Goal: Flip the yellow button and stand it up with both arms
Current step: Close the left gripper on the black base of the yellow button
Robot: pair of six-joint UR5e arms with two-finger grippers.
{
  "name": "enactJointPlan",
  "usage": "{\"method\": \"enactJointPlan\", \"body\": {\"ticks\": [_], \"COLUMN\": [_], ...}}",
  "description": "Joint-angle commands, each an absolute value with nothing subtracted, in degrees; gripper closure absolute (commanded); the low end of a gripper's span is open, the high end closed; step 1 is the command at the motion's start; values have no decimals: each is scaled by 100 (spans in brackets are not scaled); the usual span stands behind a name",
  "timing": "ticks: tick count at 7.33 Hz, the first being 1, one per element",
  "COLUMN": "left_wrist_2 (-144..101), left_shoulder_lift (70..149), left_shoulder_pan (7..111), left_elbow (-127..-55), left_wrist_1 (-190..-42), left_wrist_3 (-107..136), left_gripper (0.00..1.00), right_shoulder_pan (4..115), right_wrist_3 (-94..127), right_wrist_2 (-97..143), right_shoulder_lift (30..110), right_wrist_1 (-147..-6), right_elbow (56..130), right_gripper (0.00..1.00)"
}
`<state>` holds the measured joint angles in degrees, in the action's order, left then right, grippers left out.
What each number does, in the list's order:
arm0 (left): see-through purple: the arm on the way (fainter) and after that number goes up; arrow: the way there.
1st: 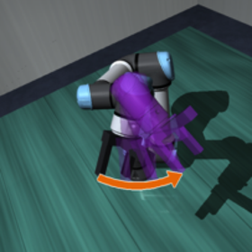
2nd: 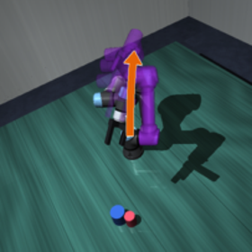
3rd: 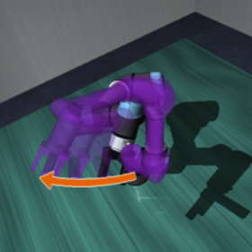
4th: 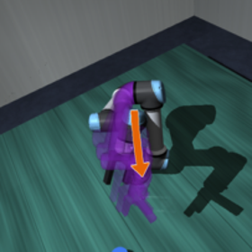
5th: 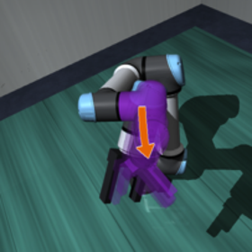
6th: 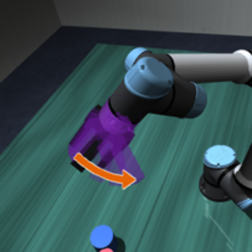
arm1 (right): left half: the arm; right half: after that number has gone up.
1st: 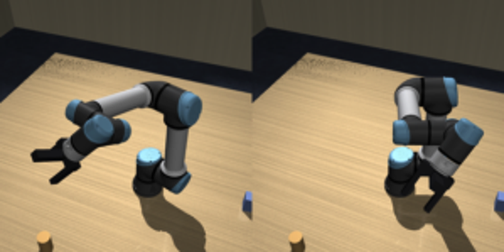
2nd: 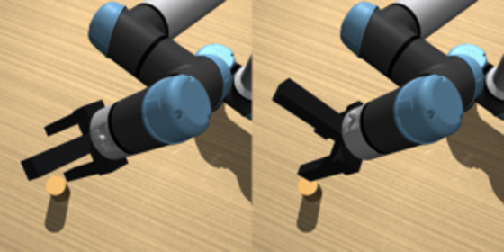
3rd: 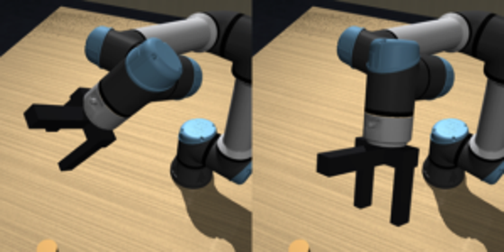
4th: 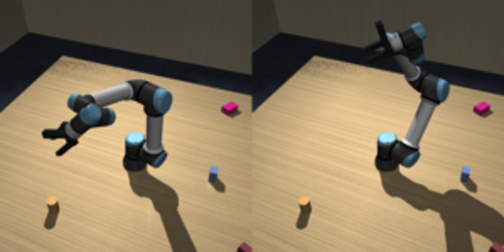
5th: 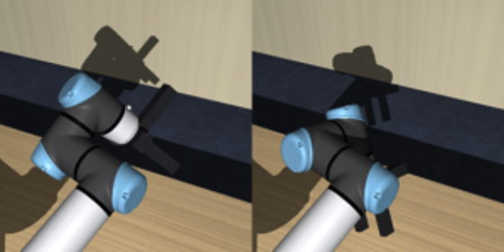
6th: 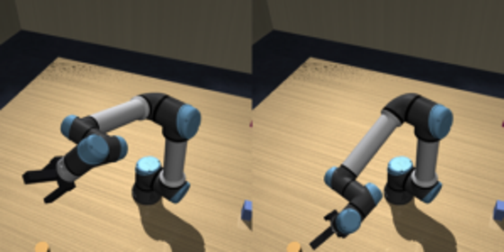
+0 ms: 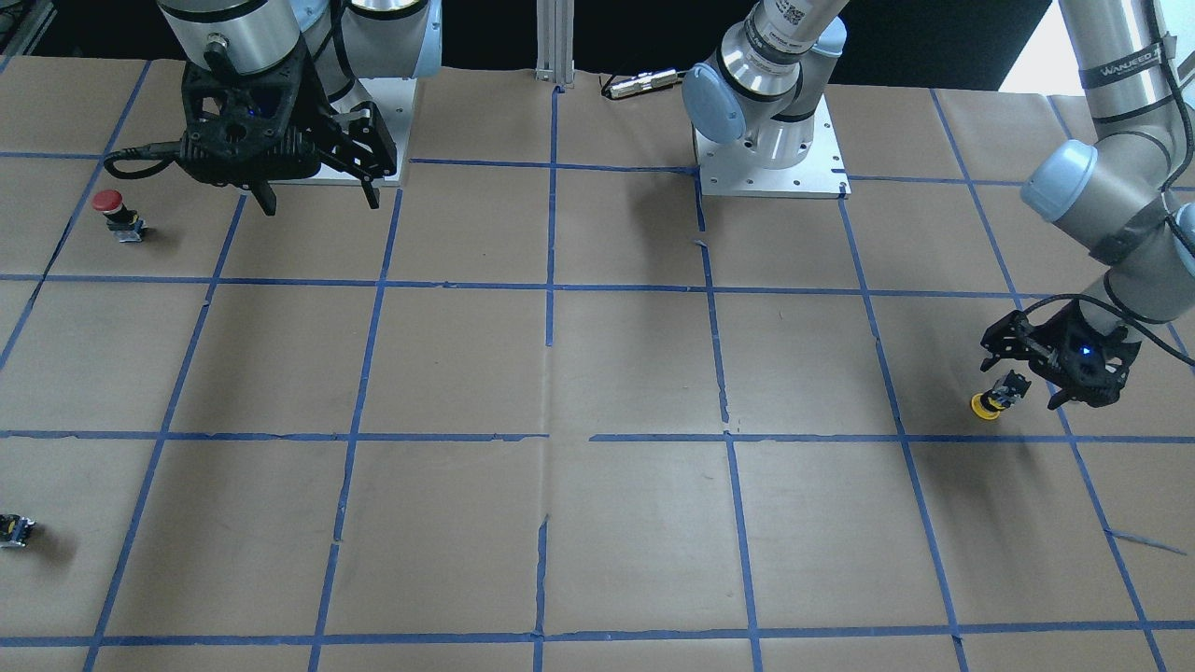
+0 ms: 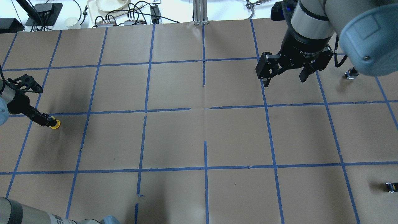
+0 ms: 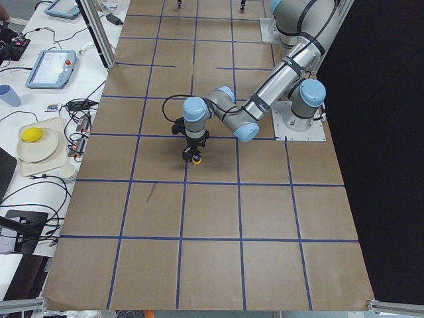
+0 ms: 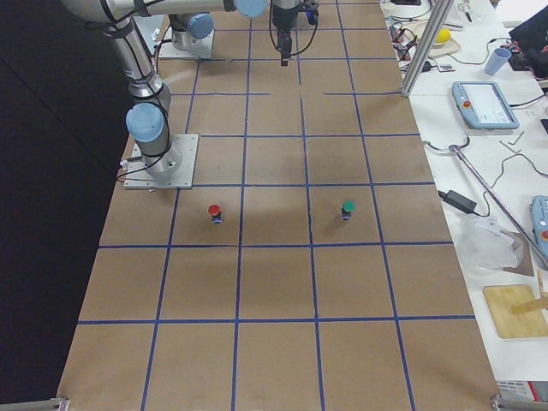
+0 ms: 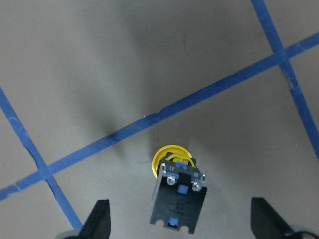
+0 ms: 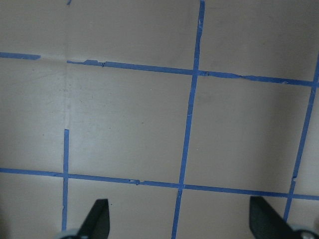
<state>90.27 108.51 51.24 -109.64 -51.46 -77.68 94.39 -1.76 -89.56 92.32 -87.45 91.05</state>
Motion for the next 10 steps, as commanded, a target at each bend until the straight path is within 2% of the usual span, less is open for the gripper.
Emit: {"method": "enactJointPlan", "body": {"ticks": [1,2,3,4,5,7,10], "left_wrist_2": [9018,9026,9026,9035,9035,8931,6801], "left_shoulder_lift": [10942,10951,10942,10916,10838,10566,10099], "left_shoulder_pan": [5124,5124,5124,5124,5124,5194,5369], "left_elbow": [-10969,-10960,-10951,-10925,-10942,-10741,-10180], "left_wrist_1": [-5124,-5176,-5185,-5203,-5290,-6043,-8211], "left_wrist_3": [-8252,-8401,-8602,-8639,-8614,-8238,-7011], "left_gripper": [15,34,67,76,83,85,85], "right_shoulder_pan": [9439,9439,9439,9439,9439,9439,9431], "right_wrist_3": [-176,-176,-176,-176,-176,-176,-176], "right_wrist_2": [-8956,-8956,-8956,-8956,-8965,-8956,-8956], "right_shoulder_lift": [9237,9237,9237,9237,9237,9237,9229], "right_wrist_1": [-8745,-8745,-8745,-8745,-8736,-8736,-8745], "right_elbow": [9105,9105,9105,9105,9105,9105,9105], "right_gripper": [0,0,0,0,0,0,0]}}
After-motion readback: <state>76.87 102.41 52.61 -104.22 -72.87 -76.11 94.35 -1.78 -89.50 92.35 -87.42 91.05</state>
